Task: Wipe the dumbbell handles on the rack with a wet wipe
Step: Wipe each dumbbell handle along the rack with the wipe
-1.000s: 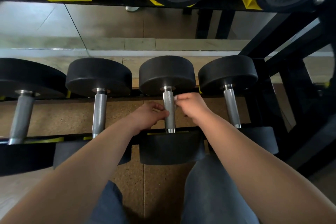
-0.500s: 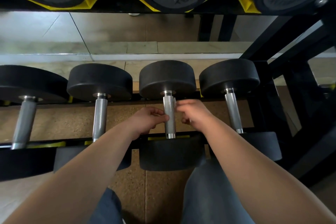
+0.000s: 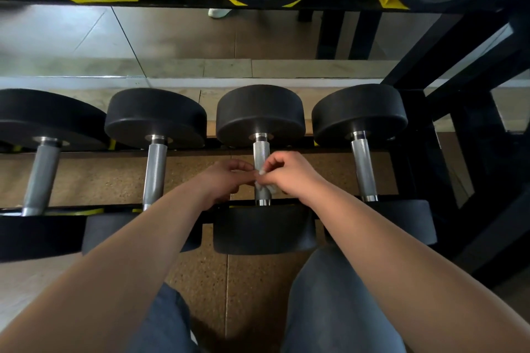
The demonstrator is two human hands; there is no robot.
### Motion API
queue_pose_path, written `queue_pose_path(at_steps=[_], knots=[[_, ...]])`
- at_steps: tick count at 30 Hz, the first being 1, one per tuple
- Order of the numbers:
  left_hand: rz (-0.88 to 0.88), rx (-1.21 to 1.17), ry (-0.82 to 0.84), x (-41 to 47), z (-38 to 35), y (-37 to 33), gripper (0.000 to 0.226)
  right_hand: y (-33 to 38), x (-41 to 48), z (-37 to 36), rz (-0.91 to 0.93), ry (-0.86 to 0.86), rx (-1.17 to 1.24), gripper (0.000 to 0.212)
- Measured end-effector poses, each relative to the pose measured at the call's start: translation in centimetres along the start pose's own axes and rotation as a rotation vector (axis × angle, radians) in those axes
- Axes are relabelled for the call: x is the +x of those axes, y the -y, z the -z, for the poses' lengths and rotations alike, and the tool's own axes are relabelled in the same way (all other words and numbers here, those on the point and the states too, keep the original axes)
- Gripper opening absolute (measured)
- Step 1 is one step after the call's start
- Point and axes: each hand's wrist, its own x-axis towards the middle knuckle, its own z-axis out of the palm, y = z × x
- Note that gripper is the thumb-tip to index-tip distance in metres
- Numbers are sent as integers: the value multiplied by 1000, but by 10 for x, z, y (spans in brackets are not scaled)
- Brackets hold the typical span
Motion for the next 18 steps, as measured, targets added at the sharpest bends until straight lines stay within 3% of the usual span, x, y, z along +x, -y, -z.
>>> queue_pose_path(at_steps=[6, 8, 13, 18], knots=[[32, -43, -65, -13, -11, 0, 21, -12, 6, 11, 63, -243, 182, 11], [32, -25, -115, -15, -15, 0, 22, -12, 9, 15, 65, -186, 112, 10], [-15, 45, -243, -16, -23, 1, 11, -16, -5, 8, 133, 145, -219, 12], [1, -12, -300, -21, -26, -4, 17, -13, -5, 8, 199, 6, -249, 8]])
